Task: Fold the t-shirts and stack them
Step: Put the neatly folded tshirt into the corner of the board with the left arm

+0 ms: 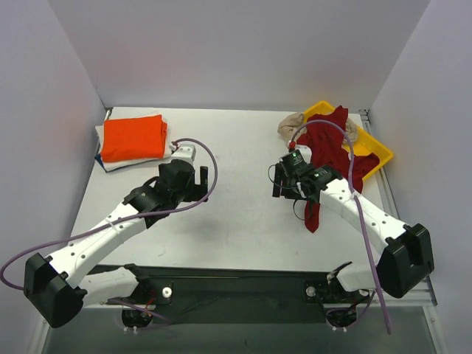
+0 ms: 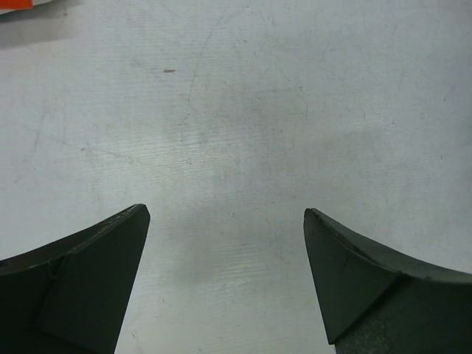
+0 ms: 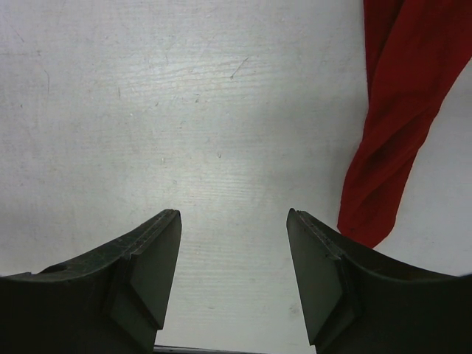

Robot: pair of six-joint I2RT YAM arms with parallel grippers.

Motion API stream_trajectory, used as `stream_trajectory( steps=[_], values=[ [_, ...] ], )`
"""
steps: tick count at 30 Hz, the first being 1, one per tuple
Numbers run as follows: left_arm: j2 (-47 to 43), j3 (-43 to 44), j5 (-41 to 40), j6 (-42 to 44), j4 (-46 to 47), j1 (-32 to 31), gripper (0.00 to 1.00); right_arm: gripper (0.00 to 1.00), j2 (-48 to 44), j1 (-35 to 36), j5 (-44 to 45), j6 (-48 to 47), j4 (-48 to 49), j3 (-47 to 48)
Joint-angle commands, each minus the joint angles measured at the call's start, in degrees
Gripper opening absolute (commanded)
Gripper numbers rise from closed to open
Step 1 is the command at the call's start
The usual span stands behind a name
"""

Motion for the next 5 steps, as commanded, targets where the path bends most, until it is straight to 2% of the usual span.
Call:
stream_trajectory(
  steps=[1, 5],
  values=[
    [-1.9, 0.7, -2.7, -0.7, 3.2, -0.1, 0.97, 0.6, -2.0, -0.1, 3.2, 0.7, -0.2, -0.6],
    [-1.8, 1.1, -4.3, -0.4, 2.6, -0.1, 0.97, 0.6, -2.2, -0.2, 3.8, 0.6, -0.2, -0.4]
  ],
)
